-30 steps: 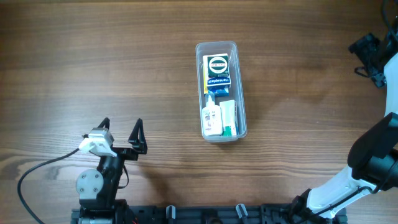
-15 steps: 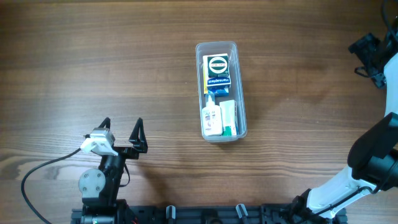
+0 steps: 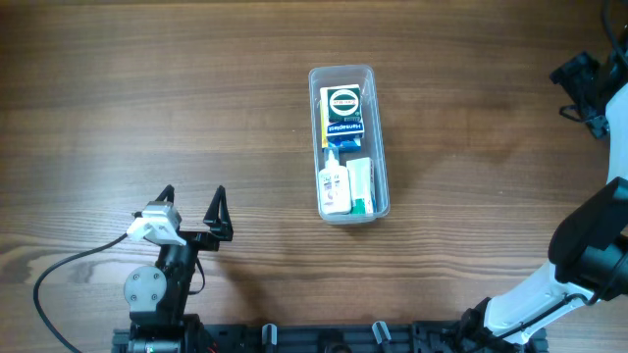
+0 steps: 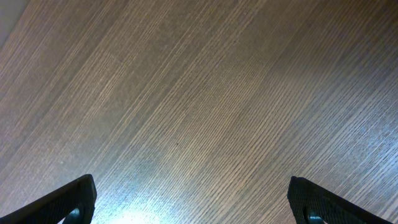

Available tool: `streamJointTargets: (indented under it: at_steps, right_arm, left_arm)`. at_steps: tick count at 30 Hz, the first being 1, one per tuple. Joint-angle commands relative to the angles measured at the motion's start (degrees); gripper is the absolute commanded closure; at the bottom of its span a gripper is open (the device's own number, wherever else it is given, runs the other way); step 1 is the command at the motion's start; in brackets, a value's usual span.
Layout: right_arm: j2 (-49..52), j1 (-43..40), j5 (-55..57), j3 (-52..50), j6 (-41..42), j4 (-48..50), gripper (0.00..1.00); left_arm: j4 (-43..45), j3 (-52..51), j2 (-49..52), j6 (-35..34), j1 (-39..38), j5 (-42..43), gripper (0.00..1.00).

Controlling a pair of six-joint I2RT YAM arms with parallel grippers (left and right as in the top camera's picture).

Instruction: Pack container

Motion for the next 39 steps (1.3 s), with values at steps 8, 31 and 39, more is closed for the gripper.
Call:
streamJointTargets:
  at_steps: [8,31,39]
  right_arm:
    - [0.8,0.0,-0.3,-0.2,0.7,0.1,0.00]
    - [-27.7,22.7,-0.3,-5.0,0.7,0.3,0.00]
    - [-46.4,29.2,8.4,-24.3,0.6,1.5,0.00]
  left_arm:
    - [-0.1,-0.3,-0.6,1.4,0.3,0.5,0.00]
    - [-0.1,-0.3,-0.6,1.3,0.3,0.5,0.00]
    - [-0.1,-0.3,-0.6,1.3,0.3,0.5,0.00]
